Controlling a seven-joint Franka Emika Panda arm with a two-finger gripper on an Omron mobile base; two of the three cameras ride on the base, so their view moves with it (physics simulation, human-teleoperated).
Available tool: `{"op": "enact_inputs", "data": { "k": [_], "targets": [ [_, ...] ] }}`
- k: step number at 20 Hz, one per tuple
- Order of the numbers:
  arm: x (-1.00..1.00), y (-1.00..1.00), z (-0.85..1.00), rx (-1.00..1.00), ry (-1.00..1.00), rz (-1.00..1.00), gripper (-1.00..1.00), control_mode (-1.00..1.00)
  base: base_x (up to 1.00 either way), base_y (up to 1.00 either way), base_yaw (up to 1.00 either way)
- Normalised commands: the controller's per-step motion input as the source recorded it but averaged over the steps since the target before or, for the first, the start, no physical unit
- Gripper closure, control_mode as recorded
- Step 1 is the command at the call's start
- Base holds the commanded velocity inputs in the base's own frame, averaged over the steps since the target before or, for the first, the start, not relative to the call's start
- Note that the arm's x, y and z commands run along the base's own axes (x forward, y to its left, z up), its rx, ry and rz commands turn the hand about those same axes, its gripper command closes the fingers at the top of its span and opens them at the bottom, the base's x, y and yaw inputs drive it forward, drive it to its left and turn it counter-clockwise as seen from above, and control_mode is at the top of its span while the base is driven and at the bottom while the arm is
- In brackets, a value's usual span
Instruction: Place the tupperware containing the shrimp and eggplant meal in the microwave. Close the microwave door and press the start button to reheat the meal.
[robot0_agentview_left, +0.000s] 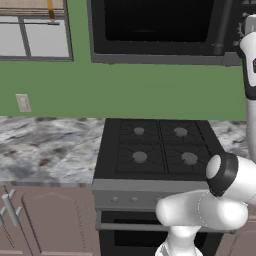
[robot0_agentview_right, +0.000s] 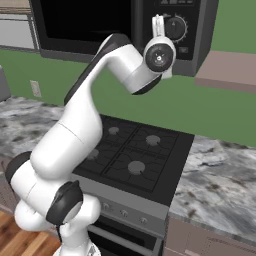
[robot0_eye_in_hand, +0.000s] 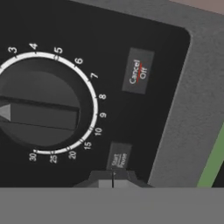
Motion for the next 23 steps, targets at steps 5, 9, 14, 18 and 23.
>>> {"op": "enact_inputs", "data": {
  "k": [5,9,14,18,23],
  "targets": [
    [0.26,-0.16,-0.07,0.00,0.00,0.00,1.00,-1.00,0.00,0.00,0.00],
    [0.27,-0.06,-0.13,0.00,0.00,0.00,1.00,-1.00,0.00,0.00,0.00],
    [0.26,0.00,-0.12,0.00,0.00,0.00,1.00,-1.00,0.00,0.00,0.00],
    [0.29,0.04,-0.10,0.00,0.00,-0.01,1.00,-1.00,0.00,0.00,0.00],
    [0.31,0.30,-0.19,0.00,-0.01,-0.11,1.00,-1.00,0.00,0.00,0.00]
  ]
}}
